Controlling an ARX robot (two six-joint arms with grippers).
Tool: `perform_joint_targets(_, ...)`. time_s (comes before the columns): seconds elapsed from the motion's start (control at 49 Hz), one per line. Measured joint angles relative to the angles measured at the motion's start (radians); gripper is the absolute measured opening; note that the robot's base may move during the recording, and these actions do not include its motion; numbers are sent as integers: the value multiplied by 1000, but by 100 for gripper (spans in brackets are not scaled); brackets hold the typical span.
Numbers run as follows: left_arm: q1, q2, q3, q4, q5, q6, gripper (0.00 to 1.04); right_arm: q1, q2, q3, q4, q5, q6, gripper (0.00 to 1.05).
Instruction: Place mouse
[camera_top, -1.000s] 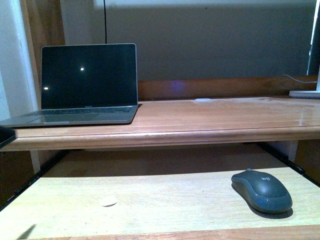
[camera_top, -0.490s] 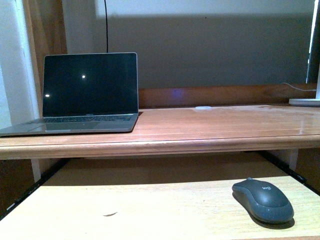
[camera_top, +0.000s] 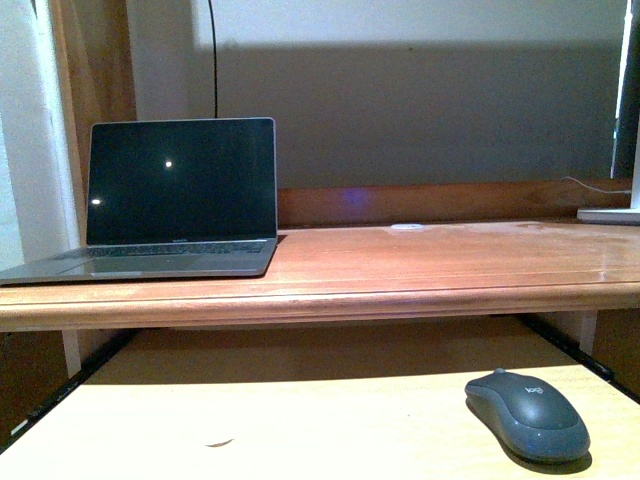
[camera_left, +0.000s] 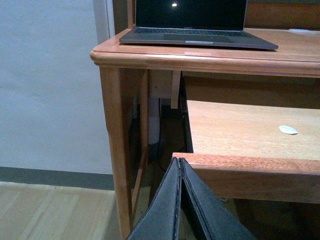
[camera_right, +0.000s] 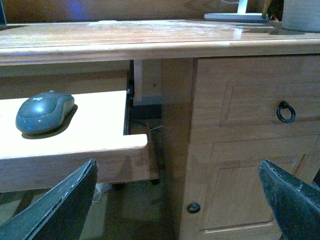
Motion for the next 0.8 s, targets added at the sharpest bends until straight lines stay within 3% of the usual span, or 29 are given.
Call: perform_joint_targets(0.796, 0, -74, -86, 13, 0, 1, 3, 0, 0, 0, 0, 0, 0, 97)
